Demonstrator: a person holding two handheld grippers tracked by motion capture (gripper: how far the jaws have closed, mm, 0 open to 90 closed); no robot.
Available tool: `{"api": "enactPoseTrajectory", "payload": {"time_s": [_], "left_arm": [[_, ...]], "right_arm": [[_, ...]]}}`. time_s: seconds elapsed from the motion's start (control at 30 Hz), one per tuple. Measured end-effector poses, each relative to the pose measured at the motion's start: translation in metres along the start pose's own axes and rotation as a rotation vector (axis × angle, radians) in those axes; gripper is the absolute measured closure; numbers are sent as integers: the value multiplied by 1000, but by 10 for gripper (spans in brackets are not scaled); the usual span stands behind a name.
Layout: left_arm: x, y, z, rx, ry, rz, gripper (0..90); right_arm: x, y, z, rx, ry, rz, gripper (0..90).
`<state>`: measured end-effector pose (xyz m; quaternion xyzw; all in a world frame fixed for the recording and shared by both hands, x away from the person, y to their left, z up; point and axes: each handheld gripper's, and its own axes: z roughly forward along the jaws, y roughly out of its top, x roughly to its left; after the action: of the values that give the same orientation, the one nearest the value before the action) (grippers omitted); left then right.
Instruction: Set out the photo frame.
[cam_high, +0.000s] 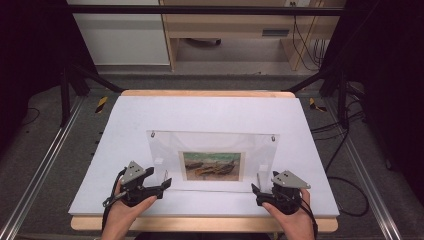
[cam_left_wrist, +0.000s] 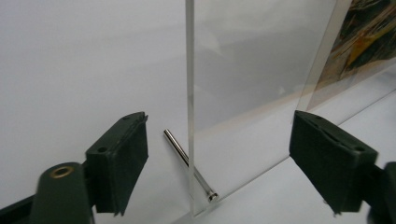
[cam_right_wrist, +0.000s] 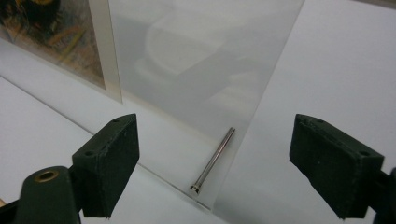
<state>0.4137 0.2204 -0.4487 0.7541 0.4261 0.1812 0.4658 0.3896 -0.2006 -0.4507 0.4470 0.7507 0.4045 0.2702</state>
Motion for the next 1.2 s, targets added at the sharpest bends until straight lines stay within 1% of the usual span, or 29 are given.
{"api": "enactPoseTrajectory", "payload": {"time_s": [0.03, 0.13, 0.17, 0.27, 0.33, 0.47, 0.6, 0.7, 0.8, 1.03, 1.2], "left_arm": [[0, 0, 0, -2, -2, 4, 165], [-1, 1, -1, -9, -10, 7, 150], [-1, 1, 0, -8, -12, 4, 141], [1, 1, 0, -4, -16, -10, 114], [2, 1, -1, -12, -20, -14, 105], [6, 2, -5, -31, -28, -16, 91], [11, 2, -9, -44, -22, -21, 87], [14, 1, -12, -48, -8, -13, 87], [18, 1, -16, -59, -7, -19, 87], [29, 1, -24, -80, 18, -23, 87], [36, 0, -28, -91, 38, -20, 88]], "right_arm": [[0, 0, -1, -8, -2, 6, 144], [0, 1, -4, -26, -8, 2, 123], [0, 1, -5, -28, -7, 6, 121], [-1, 1, -7, -39, -9, -5, 108], [-1, 1, -8, -45, -9, -4, 103], [-3, 1, -10, -42, 1, -7, 89], [-5, 0, -14, -52, -3, -1, 88], [-8, -2, -18, -62, -10, 7, 87], [-11, -3, -21, -69, -13, 14, 85], [-18, -8, -28, -63, -28, 31, 85], [-24, -11, -33, -59, -48, 52, 85]]}}
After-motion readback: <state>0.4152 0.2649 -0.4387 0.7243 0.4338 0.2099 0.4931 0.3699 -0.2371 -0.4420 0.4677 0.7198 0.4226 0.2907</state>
